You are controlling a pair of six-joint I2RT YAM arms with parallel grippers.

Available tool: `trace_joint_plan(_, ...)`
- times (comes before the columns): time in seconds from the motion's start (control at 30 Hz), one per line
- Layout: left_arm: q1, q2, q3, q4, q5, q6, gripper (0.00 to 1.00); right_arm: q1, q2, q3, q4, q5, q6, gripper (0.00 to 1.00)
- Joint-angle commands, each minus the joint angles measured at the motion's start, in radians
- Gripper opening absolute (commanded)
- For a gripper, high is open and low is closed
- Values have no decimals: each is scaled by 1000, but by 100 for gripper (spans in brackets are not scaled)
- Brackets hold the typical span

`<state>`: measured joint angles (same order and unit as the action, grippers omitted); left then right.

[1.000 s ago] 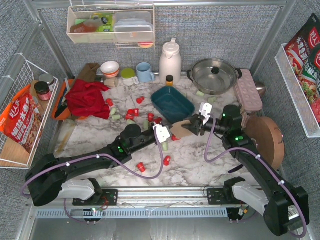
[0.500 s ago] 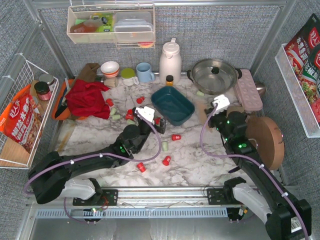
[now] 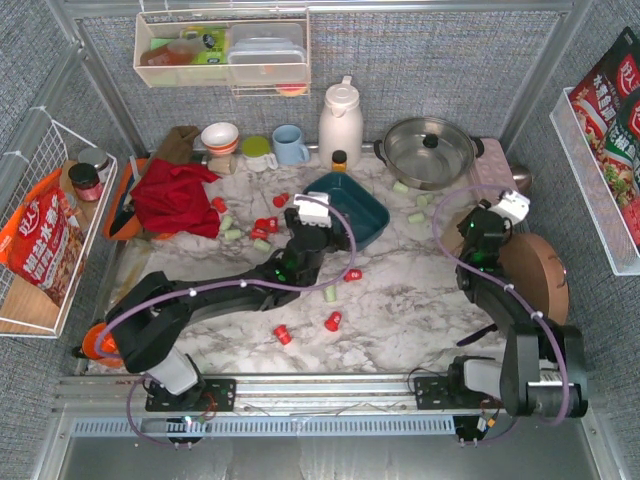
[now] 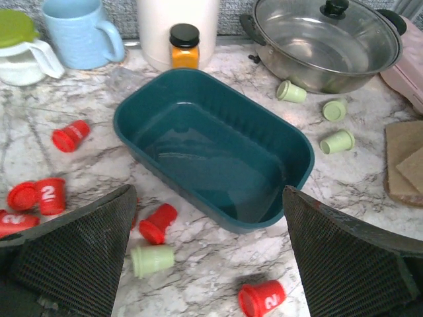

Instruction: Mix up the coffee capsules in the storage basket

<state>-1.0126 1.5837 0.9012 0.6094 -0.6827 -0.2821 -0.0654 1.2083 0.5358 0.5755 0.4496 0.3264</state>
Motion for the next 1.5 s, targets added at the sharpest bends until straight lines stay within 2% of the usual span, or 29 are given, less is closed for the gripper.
trace_joint_plan(0.0, 1, 78, 117, -112, 21, -92, 99, -83, 66, 32, 50, 24, 172, 60)
trace_joint_plan(0.13, 4, 164, 210, -182, 33, -155, 97, -131, 53, 91, -127, 79, 159, 96)
trace_joint_plan(0.17, 8, 178, 227, -198, 42, -174, 96, -133, 38, 99, -154, 101, 144, 99)
trace_joint_plan(0.27, 23, 226, 287, -283, 76, -240, 92, -133, -39, 131, -252, 130, 109, 99)
trace_joint_plan(0.43, 56, 285, 344, -382, 135, -329, 86, -94, -166, 232, -454, 29, 73, 99)
trace_joint_plan(0.53, 79, 302, 353, -414, 161, -362, 85, -42, -128, 332, -527, -131, -3, 99)
trace_joint_plan(0.67, 102, 315, 352, -418, 186, -378, 84, 24, -64, 392, -562, -187, -84, 99)
trace_joint_plan(0.9, 128, 356, 367, -400, 250, -390, 83, 65, 10, 502, -684, -263, -70, 99)
trace_joint_plan(1.03, 140, 369, 367, -393, 253, -390, 82, 139, -20, 499, -725, -237, -65, 99)
trace_joint_plan(1.2, 161, 385, 367, -393, 265, -390, 75, 229, -76, 468, -781, -221, -61, 99)
trace_joint_plan(1.47, 171, 428, 390, -400, 260, -383, 68, 362, -191, 321, -793, -205, -42, 99)
